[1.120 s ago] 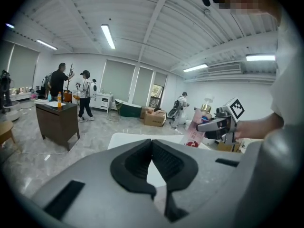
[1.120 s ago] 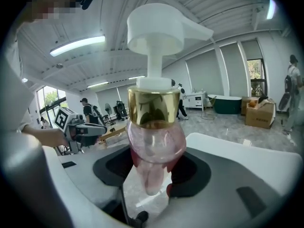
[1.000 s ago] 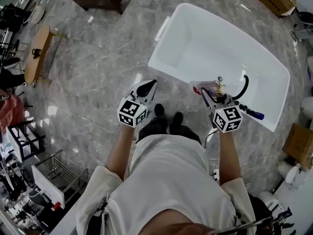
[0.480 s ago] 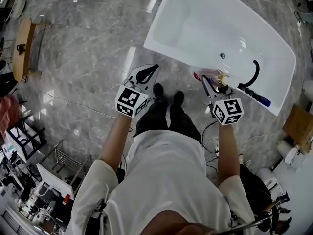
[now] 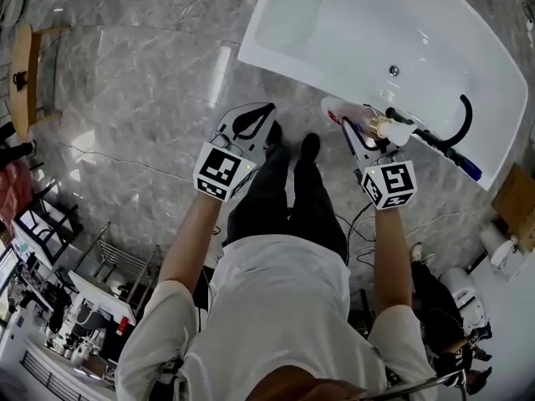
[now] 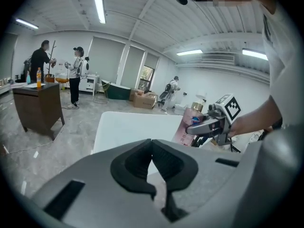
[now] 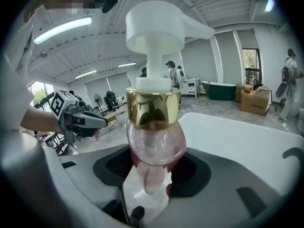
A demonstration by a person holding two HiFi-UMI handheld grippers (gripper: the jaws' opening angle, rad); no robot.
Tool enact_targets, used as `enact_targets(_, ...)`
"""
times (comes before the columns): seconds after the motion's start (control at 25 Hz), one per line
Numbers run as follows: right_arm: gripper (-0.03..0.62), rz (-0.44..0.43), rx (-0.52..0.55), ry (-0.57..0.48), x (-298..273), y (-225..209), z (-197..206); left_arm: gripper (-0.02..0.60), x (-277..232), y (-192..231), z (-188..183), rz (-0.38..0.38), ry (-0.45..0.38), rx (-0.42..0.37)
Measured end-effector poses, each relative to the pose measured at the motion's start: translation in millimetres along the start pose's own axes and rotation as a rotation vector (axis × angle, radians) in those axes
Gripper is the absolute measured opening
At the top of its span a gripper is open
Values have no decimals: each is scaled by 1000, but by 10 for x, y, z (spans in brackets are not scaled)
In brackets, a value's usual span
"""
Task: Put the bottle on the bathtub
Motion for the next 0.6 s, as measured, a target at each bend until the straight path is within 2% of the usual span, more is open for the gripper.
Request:
enact_targets(0.16,241,2,-6,21,-307,-58,189,8,-267,133,214,11,10,20)
enact_targets(0.6,241,30,59,57,-1080,-417,507,8,-909,366,615,17,24,81)
Point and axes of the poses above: the fingertips, and each gripper's own axes: x backward along the fingers, y to its left, z out of its underside, the point moved 8 cm from there along x, backward along the fingers, and after that the axes turned 10 degrees about y, right-handed, at the moved point
